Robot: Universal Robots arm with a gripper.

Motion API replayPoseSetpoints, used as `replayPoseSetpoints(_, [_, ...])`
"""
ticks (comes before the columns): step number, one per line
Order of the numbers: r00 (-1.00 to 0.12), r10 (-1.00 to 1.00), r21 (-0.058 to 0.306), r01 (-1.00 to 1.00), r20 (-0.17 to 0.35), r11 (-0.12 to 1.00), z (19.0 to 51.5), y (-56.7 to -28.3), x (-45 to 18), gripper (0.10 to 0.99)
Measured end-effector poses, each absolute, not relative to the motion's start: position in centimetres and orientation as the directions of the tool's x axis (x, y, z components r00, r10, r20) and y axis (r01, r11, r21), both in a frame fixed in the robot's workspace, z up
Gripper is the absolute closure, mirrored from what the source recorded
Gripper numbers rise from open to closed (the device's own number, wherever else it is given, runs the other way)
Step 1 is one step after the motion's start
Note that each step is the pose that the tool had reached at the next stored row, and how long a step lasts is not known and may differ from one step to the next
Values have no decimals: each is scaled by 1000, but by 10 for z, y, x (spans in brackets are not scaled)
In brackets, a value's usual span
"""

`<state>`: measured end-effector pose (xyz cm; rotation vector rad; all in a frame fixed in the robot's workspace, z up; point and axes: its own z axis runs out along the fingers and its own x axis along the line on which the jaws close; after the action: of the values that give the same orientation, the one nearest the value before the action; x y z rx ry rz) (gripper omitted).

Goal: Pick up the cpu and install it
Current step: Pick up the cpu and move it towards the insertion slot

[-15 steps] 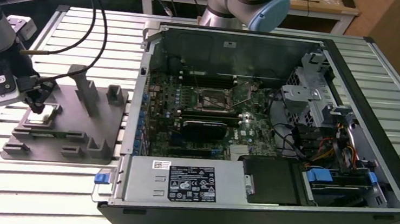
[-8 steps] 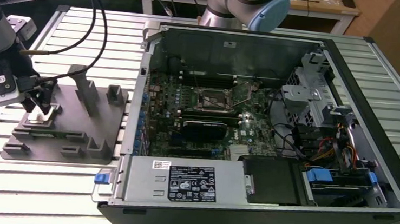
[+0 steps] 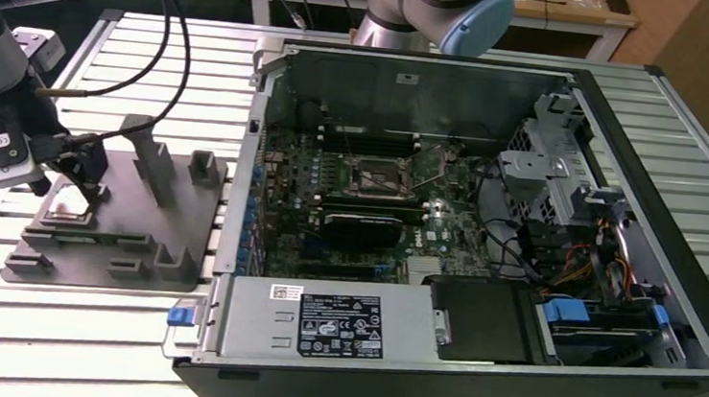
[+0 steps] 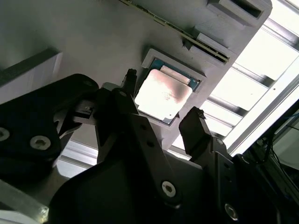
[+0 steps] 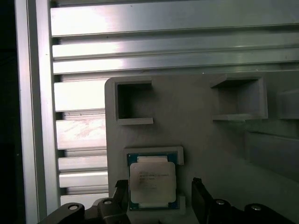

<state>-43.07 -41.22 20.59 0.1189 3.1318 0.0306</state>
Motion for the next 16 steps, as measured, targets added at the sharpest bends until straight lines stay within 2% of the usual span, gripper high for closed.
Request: replayPoseSetpoints(16, [-999,40,20,39,-6,999,195,-412,-431,439])
